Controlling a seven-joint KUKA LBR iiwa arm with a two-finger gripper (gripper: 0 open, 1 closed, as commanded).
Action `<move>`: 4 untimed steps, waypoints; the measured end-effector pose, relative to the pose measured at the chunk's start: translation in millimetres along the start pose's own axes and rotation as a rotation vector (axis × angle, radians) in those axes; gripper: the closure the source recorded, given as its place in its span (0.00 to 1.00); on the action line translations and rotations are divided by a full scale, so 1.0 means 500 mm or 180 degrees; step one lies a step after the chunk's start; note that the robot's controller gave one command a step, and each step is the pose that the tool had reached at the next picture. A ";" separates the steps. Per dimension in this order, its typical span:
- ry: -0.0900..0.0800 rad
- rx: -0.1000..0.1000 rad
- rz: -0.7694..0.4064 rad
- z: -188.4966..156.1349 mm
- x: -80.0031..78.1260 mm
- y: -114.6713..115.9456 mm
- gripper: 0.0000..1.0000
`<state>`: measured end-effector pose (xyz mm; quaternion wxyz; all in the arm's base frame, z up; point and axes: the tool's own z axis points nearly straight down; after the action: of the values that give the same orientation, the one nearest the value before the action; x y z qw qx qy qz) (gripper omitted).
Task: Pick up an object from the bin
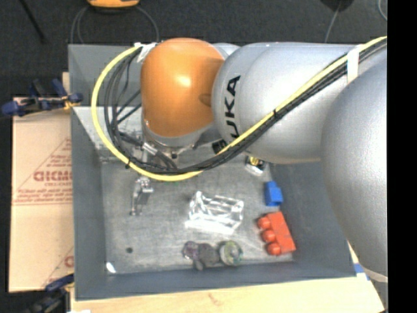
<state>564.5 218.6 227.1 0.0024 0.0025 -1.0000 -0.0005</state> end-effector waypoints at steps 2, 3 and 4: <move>-0.0022 0.0016 -0.0140 0.255 -0.133 -0.284 0.00; -0.0020 0.0012 -0.1057 0.213 -0.039 -0.386 0.00; -0.0001 0.0007 -0.0830 0.237 0.086 -0.478 0.00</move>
Offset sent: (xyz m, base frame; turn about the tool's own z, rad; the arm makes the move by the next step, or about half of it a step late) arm 0.0704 -0.0595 -0.1252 -0.0006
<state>522.3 -20.2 108.4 0.0021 0.1325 -0.9912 0.0003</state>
